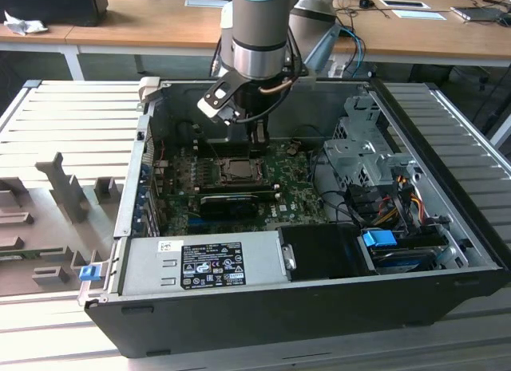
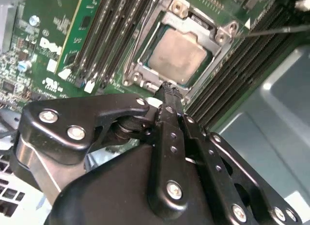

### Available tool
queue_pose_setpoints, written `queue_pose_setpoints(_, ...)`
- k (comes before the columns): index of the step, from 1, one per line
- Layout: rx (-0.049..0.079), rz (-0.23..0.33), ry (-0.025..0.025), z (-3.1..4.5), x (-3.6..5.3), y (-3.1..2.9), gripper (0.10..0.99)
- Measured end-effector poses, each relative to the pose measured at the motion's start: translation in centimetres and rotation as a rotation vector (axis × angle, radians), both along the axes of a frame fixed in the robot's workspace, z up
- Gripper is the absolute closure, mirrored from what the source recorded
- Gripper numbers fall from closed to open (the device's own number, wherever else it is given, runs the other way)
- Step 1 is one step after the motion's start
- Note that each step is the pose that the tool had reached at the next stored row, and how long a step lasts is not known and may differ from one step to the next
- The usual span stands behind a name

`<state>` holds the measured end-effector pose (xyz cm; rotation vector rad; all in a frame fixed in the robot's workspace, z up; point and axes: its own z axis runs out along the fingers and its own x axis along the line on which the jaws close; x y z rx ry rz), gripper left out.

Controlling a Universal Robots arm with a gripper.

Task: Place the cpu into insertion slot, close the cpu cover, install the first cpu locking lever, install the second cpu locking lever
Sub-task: 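Close the cpu cover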

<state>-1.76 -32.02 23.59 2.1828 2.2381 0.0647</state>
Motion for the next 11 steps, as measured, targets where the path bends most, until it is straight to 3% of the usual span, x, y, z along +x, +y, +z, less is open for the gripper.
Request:
queue_pose_setpoints(3,0.0,0.017,0.0008,-0.53,-0.38,0.0,0.98)
queue_pose_setpoints(11,0.0,0.025,0.0036,-0.65,-2.05,0.01,0.98)
